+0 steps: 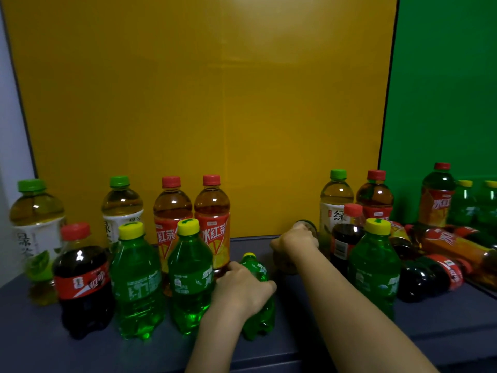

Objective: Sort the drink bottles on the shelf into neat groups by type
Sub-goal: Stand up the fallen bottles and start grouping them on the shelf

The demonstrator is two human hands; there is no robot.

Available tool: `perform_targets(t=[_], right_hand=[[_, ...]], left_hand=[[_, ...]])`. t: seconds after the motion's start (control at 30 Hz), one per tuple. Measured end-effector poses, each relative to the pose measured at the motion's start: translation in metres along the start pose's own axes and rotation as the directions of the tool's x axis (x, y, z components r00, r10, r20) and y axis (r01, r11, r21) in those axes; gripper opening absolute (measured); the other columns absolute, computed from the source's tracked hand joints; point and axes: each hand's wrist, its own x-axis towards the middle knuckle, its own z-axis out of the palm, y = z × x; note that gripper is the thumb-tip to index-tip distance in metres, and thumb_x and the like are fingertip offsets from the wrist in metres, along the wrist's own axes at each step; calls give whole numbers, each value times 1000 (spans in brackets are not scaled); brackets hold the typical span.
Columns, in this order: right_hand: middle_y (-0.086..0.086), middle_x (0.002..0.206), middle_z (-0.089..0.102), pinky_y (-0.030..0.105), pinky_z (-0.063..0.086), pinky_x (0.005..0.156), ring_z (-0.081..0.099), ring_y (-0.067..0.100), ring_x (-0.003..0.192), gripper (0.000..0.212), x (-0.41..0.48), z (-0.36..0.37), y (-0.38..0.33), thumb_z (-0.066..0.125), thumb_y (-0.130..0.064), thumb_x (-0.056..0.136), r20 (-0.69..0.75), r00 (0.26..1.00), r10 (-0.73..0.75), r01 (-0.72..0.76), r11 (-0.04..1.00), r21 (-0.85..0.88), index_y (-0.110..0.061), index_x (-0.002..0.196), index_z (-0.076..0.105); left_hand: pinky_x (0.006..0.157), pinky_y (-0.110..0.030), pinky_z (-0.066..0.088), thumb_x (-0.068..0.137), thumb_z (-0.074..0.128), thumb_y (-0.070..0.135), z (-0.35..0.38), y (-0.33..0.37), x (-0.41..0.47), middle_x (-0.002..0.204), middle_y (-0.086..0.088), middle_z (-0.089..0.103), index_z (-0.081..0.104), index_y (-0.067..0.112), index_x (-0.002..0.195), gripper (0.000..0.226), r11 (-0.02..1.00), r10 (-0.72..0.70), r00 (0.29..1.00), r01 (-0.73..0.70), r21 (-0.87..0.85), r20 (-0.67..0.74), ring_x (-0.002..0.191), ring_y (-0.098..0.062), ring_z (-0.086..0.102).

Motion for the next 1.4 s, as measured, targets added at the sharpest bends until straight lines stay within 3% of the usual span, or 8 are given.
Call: perform_targets(t=[0.13, 0.47, 0.7, 0.83, 0.97, 1.07, 1.2, 1.4], right_hand=[[18, 147, 30, 35, 40, 100, 38, 31, 131, 87, -1, 4, 10, 57, -41, 85, 13, 1000, 1, -3, 990, 139, 1, 144, 9], [22, 136, 43, 36, 38, 97, 45, 36, 123, 65, -28, 15, 32, 42, -45, 92, -68, 985, -157, 171, 929, 328, 3, 134, 29], [15, 128, 44, 33, 36, 98, 44, 26, 119, 55, -55, 35, 51, 54, -31, 89, -260, 922, -286, 384, 605, 697, -8, 135, 35], [12, 115, 56, 44, 47, 95, 58, 23, 105, 71, -59, 34, 54, 71, -45, 53, -282, 926, -252, 375, 513, 772, -18, 115, 50], [-8, 94, 54, 26, 46, 78, 56, 5, 86, 64, -62, 36, 63, 78, -11, 66, -317, 899, -303, 428, 456, 780, -20, 111, 34], [-10, 96, 50, 18, 43, 75, 52, 1, 86, 65, -63, 36, 66, 78, -6, 66, -418, 846, -329, 531, 477, 700, -19, 108, 31], [1, 112, 50, 31, 48, 87, 50, 16, 107, 66, -62, 41, 65, 79, -11, 65, -420, 824, -380, 566, 530, 632, -19, 109, 30], [7, 117, 55, 44, 51, 88, 56, 23, 108, 70, -64, 43, 63, 76, -24, 61, -367, 832, -416, 554, 582, 595, -21, 113, 30]], left_hand=[[95, -33, 36, 86, 51, 46, 1, -1, -2, 137, -17, 42, 22, 1, 135, 73, 998, 17, 1000, -18, -52, -13, 124, -33, 42], [95, -37, 36, 89, 48, 48, 16, -5, -18, 139, -20, 40, 20, 1, 135, 71, 965, 43, 960, -112, -236, -278, 121, -35, 46], [109, -35, 28, 89, 45, 46, 26, -14, -23, 154, -12, 13, -7, 10, 145, 84, 892, 183, 860, -349, -287, -477, 136, -28, 28], [111, -35, 25, 88, 50, 41, 30, -17, -22, 154, -12, 10, -6, 8, 146, 87, 848, 204, 823, -419, -324, -531, 139, -27, 22], [114, -35, 22, 85, 57, 35, 33, -20, -20, 155, -12, 7, -6, 9, 146, 91, 821, 229, 805, -461, -335, -548, 142, -25, 16], [111, -27, 19, 83, 64, 27, 35, -22, -18, 154, -13, 11, -2, 7, 145, 93, 814, 264, 782, -494, -304, -565, 141, -24, 18], [105, -19, 18, 82, 66, 21, 37, -23, -18, 152, -13, 17, 2, 7, 145, 91, 795, 286, 768, -524, -305, -573, 138, -20, 23], [106, -21, 19, 81, 67, 20, 38, -25, -17, 151, -15, 17, 2, 6, 145, 92, 798, 291, 765, -525, -296, -574, 138, -24, 24]])
